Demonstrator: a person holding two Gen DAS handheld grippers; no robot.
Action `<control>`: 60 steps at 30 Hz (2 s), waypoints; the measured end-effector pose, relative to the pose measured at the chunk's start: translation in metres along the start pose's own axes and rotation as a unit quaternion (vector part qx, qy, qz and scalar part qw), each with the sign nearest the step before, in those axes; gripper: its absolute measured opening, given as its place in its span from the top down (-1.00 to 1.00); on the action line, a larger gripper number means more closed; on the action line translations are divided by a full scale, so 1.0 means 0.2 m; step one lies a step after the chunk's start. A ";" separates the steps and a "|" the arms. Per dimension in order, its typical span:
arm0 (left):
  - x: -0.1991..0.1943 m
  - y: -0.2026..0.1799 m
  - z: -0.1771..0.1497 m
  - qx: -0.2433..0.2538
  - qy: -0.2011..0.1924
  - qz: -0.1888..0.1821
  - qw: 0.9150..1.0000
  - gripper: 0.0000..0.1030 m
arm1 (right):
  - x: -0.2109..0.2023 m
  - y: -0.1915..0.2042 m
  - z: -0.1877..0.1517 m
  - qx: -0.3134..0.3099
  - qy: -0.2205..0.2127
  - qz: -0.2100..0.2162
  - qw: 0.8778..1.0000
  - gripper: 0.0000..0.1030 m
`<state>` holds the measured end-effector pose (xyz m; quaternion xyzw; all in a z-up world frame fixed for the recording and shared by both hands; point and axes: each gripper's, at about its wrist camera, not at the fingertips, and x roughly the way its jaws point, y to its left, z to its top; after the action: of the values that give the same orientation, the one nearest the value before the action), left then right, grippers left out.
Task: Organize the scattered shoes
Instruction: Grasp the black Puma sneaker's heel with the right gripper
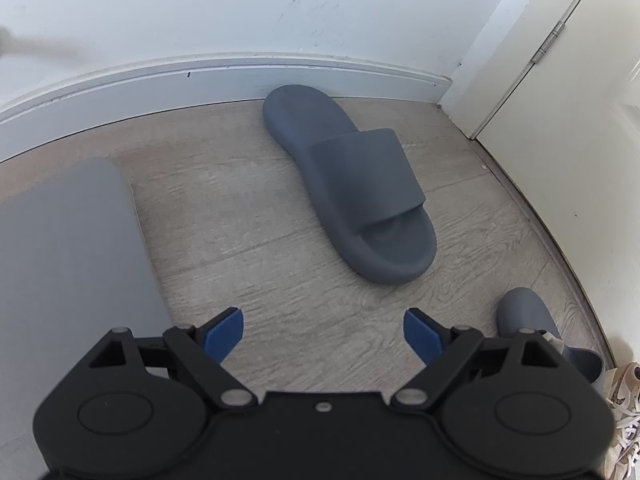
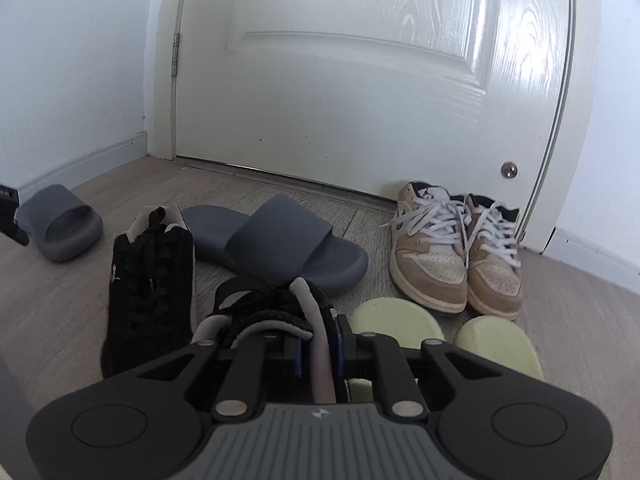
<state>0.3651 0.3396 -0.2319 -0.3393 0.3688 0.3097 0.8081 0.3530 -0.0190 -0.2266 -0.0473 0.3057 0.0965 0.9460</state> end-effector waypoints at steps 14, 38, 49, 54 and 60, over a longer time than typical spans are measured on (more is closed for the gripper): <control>0.00 -0.02 0.00 0.008 0.002 -0.006 1.000 -0.71 | 0.06 -0.01 -0.04 0.051 0.036 0.034 0.997 0.65; 0.01 0.00 0.00 -0.002 0.015 -0.021 1.000 -0.71 | 0.18 0.11 0.04 0.010 0.077 0.073 0.994 0.42; 0.01 0.01 0.01 -0.009 0.019 -0.033 0.999 -0.71 | -0.04 0.09 -0.10 0.061 0.114 0.094 0.987 0.25; 0.02 0.03 0.02 -0.024 0.022 -0.036 0.999 -0.71 | -0.03 0.20 -0.09 0.041 0.116 0.067 0.990 0.27; 0.01 0.04 0.02 -0.024 0.022 -0.038 0.999 -0.71 | 0.01 0.30 -0.06 0.033 0.121 0.104 0.987 0.28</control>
<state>0.3623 0.3481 -0.2343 -0.3793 0.3653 0.2802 0.8026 0.3354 0.0389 -0.2393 0.0042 0.4242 0.1776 0.8880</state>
